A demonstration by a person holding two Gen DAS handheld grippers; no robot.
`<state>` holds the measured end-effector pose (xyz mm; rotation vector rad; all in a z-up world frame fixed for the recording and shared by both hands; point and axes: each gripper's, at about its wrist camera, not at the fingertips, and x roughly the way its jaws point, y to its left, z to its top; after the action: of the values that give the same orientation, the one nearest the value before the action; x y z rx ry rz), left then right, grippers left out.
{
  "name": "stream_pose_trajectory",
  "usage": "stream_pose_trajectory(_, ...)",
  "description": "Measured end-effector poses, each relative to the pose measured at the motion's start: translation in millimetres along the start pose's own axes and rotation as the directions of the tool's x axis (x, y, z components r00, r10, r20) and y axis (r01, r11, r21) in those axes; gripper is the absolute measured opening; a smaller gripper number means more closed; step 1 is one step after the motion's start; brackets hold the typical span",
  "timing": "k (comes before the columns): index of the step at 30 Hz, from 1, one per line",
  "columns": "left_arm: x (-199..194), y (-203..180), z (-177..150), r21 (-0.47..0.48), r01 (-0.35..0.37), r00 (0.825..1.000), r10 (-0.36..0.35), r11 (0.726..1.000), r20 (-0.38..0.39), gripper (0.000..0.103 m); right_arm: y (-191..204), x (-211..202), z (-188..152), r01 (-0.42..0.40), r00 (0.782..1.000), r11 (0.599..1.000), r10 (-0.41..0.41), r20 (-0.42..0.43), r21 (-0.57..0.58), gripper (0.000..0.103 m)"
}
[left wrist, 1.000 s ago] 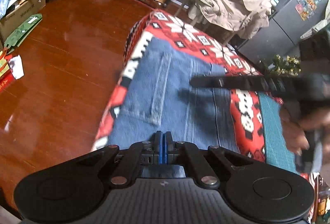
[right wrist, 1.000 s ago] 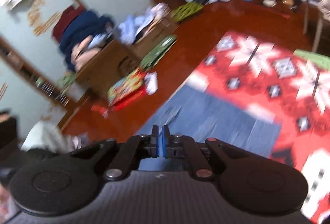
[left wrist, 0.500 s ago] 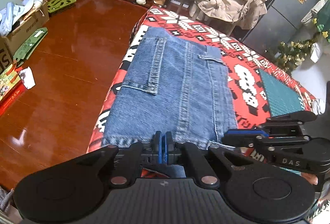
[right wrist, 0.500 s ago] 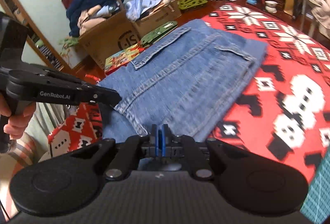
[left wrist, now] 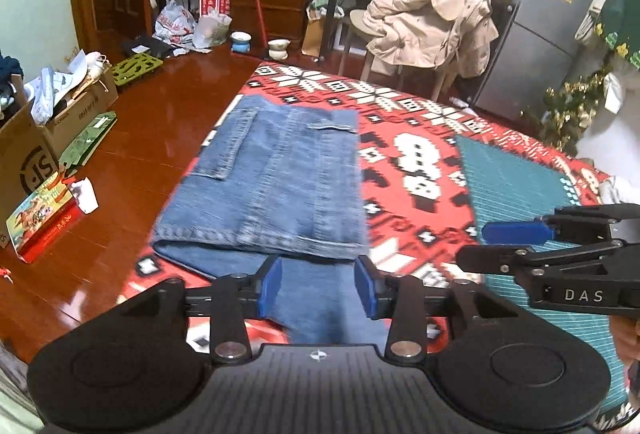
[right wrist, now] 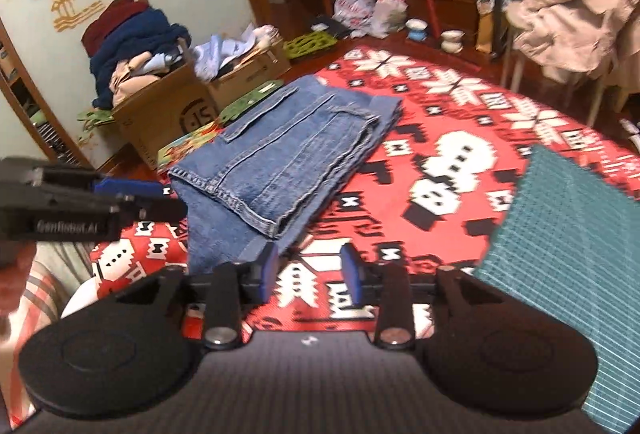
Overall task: Fold clothes
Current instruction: 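Open both grippers to release the shorts and pull back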
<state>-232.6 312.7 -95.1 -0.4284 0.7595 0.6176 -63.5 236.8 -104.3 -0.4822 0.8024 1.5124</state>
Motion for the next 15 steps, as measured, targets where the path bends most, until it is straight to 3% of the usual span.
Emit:
stream_pose_trajectory(2, -4.1, -12.3, -8.1, -0.022, -0.005, 1.0, 0.005, 1.0, 0.008, 0.054, 0.7, -13.8, -5.0, 0.027, 0.999, 0.999, -0.026, 0.021, -0.017, 0.063)
stream_pose_trajectory(4, -7.2, -22.9, -15.7, -0.036, -0.008, 1.0, 0.008, 0.999, 0.011, 0.059, 2.2, -24.8, -11.2, 0.054, 0.998, 0.998, -0.053, 0.045, -0.033, 0.083)
stream_pose_trajectory(6, -11.9, -34.3, -24.0, -0.018, -0.021, 0.999, 0.021, 1.0, 0.028, 0.066, 3.8, -35.4, -20.0, 0.082, 0.994, 0.996, -0.078, 0.07, -0.044, 0.09)
stream_pose_trajectory(10, -18.3, -50.6, -41.6, 0.014, -0.041, 0.998, 0.04, 0.999, 0.048, 0.072, 2.7, -54.1, -43.3, 0.099, 0.992, 0.994, -0.096, 0.08, -0.034, 0.101)
stream_pose_trajectory(15, -25.5, -71.6, -59.9, 0.054, -0.035, 0.997, 0.031, 0.998, 0.072, 0.076, -7.4, -72.4, -73.6, 0.122, 0.99, 0.993, -0.122, 0.067, 0.0, 0.102)
